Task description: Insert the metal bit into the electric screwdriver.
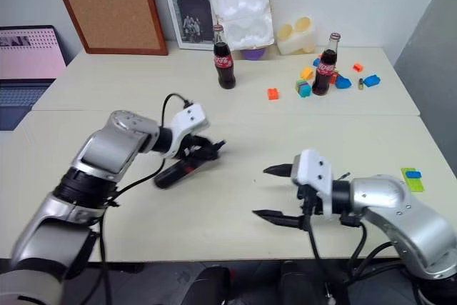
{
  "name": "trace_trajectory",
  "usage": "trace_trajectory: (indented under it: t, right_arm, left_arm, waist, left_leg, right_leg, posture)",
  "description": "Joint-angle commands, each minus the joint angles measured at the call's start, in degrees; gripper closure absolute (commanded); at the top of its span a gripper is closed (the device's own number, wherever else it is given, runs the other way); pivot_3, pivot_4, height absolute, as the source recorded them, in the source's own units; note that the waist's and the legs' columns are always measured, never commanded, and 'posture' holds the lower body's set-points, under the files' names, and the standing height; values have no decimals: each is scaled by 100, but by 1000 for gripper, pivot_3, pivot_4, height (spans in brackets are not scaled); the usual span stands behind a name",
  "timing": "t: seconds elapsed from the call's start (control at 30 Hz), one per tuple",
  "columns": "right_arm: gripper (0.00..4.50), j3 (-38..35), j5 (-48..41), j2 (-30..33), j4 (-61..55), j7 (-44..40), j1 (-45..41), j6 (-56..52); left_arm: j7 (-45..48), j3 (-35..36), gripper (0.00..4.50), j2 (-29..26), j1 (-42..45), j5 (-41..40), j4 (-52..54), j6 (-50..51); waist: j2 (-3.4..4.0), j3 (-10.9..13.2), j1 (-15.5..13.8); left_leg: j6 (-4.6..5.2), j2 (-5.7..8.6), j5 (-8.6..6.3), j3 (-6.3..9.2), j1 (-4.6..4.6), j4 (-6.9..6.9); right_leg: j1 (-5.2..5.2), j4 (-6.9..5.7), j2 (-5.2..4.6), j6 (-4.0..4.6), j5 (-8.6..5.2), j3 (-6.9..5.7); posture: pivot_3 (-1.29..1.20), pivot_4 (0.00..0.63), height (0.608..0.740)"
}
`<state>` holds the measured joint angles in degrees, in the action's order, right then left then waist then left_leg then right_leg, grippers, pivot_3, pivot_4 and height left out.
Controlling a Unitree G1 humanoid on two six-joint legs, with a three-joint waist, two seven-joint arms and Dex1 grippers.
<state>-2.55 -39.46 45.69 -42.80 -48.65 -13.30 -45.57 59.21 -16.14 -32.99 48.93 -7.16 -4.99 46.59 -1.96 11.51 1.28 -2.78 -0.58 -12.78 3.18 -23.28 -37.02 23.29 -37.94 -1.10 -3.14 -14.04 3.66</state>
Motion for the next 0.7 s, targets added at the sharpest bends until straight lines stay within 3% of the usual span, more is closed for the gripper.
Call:
trace_trajectory:
  t: [0.03, 0.17, 0.33, 0.57, 0.7]
  right_arm:
    - [200, -812, -669, 377, -93, -24, -247, -297]
    - [200, -1088, -897, 471, 184, 294, -734, -457]
    - [200, -1059, -1035, 234, 430, 929, -1273, -623]
    - [200, -867, -985, 223, 506, 1139, -1494, -639]
    - [200, -754, -955, 288, 533, 1100, -1547, -611]
  left_arm:
    - [-1045, 770, 2829, 990, 468, -319, 75, -357]
    - [-2032, 1079, 2836, 1901, 393, -254, -7, -1199]
    - [-2978, 1240, 2837, 2652, -181, -107, -106, -2424]
    - [-3625, 1072, 2837, 2930, -1128, 244, -101, -3539]
    - [-3746, 1040, 2839, 2865, -1837, 258, 324, -3513]
  waist:
    - [-2, 1, 0]
    - [-2, 1, 46]
    - [1, 0, 63]
    - [2, -1, 32]
    - [1, -1, 25]
  left_leg:
    - [0, 0, 0, 2, -3, -1]
    - [0, -1, 0, -1, 0, 0]
    - [0, -6, 0, -13, 19, 11]
    - [0, 0, 0, -22, 14, 5]
    - [0, 2, 0, -23, 13, 5]
  right_leg:
    - [1, 0, -1, 0, 0, -1]
    - [2, 1, 1, -3, 2, 3]
    - [1, -5, 8, -2, 3, 20]
    - [1, -2, 5, -8, 8, 29]
    - [-2, 5, 2, -3, 15, 30]
  posture:
    - [0, 150, 740]
    - [0, 150, 740]
    - [0, 150, 740]
    - [0, 150, 740]
    - [0, 150, 740]
